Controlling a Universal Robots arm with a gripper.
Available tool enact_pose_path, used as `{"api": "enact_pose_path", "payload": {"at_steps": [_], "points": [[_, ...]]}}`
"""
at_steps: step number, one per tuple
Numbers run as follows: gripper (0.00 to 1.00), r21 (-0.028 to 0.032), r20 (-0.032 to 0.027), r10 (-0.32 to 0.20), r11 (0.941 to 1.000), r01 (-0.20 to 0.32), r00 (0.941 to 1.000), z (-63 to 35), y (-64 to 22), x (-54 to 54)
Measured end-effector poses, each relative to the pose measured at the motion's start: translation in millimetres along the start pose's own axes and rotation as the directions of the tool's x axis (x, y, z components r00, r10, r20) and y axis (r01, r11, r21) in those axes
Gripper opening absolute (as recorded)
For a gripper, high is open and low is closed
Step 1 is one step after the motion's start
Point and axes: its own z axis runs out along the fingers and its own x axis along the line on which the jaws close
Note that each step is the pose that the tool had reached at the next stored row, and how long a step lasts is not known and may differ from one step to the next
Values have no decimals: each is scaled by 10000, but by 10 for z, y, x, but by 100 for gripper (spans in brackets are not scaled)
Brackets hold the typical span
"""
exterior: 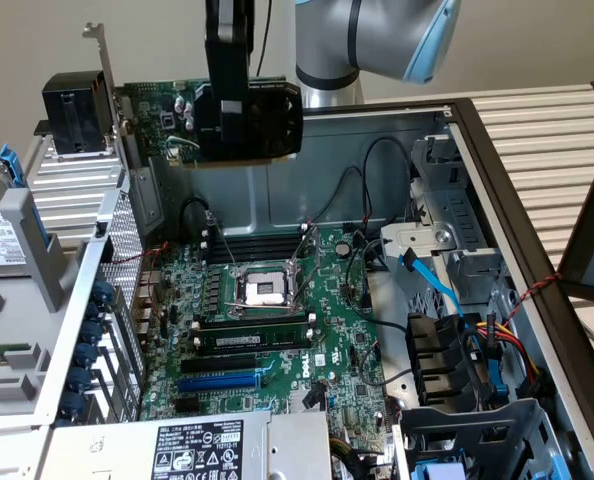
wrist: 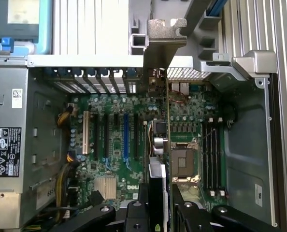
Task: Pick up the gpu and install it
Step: 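Insert the gpu into the slot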
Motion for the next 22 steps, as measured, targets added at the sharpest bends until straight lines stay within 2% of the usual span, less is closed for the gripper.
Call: {"api": "enact_pose_path", "payload": {"at_steps": [3,5,9,11,15,16,18,19,21,22], "points": [[28,31,-190,16,10000,-15,9998,19,-2,1],[28,66,-283,115,9999,-113,9995,31,-2,2],[28,117,-248,655,9978,-652,9975,74,-6,2],[28,122,-235,810,9967,-807,9964,111,-1,3],[28,134,-269,812,9966,-809,9963,165,32,7],[28,153,-279,813,9966,-809,9963,173,34,7],[28,223,-297,816,9965,-810,9962,186,37,7],[28,291,-304,817,9963,-808,9962,192,41,8],[28,465,-338,822,9957,-806,9960,200,57,9],[28,560,-372,826,9952,-804,9959,203,68,10]]}}
